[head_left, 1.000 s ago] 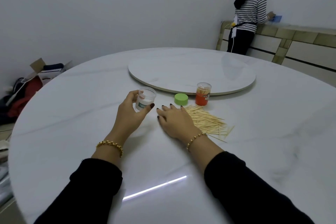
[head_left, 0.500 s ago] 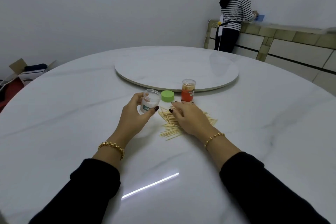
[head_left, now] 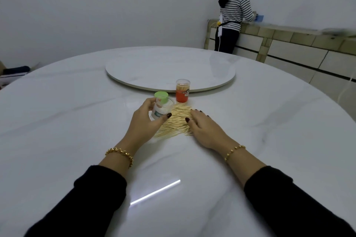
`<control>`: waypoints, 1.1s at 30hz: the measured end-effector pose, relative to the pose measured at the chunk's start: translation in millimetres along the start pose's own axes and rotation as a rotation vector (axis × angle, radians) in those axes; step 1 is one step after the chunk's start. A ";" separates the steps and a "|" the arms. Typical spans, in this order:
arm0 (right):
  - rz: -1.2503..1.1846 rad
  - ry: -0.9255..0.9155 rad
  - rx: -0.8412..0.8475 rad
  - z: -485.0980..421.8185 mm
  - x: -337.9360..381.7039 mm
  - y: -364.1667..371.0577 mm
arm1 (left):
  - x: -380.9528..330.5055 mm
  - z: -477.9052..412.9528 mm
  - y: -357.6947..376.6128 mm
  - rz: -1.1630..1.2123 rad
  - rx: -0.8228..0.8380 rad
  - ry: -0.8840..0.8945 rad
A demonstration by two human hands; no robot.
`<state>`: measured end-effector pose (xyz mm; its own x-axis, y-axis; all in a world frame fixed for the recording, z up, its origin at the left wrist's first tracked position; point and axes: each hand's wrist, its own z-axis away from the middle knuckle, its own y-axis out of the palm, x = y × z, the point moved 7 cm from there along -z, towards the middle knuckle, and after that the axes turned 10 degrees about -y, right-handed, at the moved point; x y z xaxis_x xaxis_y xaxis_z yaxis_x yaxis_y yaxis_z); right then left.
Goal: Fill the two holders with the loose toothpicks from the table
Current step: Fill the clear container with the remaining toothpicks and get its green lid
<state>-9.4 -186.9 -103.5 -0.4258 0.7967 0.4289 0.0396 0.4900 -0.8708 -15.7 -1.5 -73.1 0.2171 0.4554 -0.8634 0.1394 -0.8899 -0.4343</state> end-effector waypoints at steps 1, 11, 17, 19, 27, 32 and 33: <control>-0.025 -0.014 0.001 -0.3 3.1 0.8 | -0.9 0.8 0.8 -0.003 0.002 0.004; -0.136 -0.091 0.112 12.0 2.2 -16.6 | -3.1 4.5 2.2 -0.038 0.025 0.036; 0.027 -0.127 -0.036 1.5 7.4 -14.5 | -4.0 5.5 2.2 -0.026 0.031 0.039; 0.135 -0.091 -0.051 -1.2 8.1 -13.0 | -3.8 5.4 2.3 -0.023 0.030 0.037; 0.313 -0.076 -0.164 -9.6 11.9 -15.4 | -2.7 3.8 1.5 -0.032 0.020 0.048; 0.282 -0.142 -0.247 -16.3 14.4 -18.6 | -3.2 2.7 -0.8 -0.026 -0.002 0.048; 0.271 -0.150 -0.264 -17.6 14.0 -19.6 | -3.7 2.6 -1.5 -0.025 -0.008 0.049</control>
<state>-0.3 -179.2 -76.2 -0.4942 0.8586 0.1361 0.3908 0.3592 -0.8475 -19.1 -1.9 -70.0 0.2606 0.4783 -0.8386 0.1530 -0.8781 -0.4533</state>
